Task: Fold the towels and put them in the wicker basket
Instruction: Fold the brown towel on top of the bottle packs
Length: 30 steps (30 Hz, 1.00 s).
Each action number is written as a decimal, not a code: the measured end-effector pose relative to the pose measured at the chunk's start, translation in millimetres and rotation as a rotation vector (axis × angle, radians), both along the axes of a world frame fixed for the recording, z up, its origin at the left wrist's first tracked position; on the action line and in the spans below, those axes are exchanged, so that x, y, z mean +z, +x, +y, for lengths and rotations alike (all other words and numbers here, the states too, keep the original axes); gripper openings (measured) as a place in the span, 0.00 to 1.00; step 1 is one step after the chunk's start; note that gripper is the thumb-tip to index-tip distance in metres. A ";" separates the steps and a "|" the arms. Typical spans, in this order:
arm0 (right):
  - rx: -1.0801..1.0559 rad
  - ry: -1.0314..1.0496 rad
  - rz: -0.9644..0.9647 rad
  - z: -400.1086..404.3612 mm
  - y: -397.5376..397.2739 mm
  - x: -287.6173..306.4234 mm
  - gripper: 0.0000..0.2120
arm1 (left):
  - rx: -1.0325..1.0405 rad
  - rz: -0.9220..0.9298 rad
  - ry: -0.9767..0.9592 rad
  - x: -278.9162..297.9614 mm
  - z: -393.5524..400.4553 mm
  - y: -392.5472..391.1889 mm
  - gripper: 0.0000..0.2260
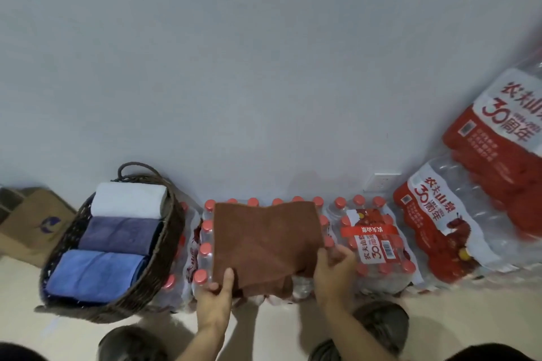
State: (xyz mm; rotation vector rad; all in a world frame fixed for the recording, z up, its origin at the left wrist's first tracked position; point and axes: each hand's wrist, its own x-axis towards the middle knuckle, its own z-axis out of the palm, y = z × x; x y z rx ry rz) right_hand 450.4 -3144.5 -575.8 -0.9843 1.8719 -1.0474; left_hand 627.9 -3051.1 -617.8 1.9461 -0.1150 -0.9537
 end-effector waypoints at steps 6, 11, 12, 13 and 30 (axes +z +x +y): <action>0.056 0.277 -0.128 13.5 0.1 -22.7 0.18 | -0.056 -0.007 0.010 -4.8 7.8 9.2 0.07; 0.139 0.379 -0.014 2.6 6.0 -29.2 0.11 | -0.127 -0.141 -0.021 9.4 -9.5 19.3 0.08; 0.187 0.402 0.020 -1.9 6.5 -28.3 0.07 | -0.150 -0.165 -0.043 13.5 -13.3 23.2 0.09; 0.229 0.405 0.050 -5.4 4.5 -26.7 0.03 | -0.173 -0.179 -0.070 16.9 -15.8 25.8 0.11; 0.154 0.087 -0.071 -55.4 -10.9 6.5 0.20 | -0.183 -0.268 -0.099 41.2 -68.5 78.6 0.19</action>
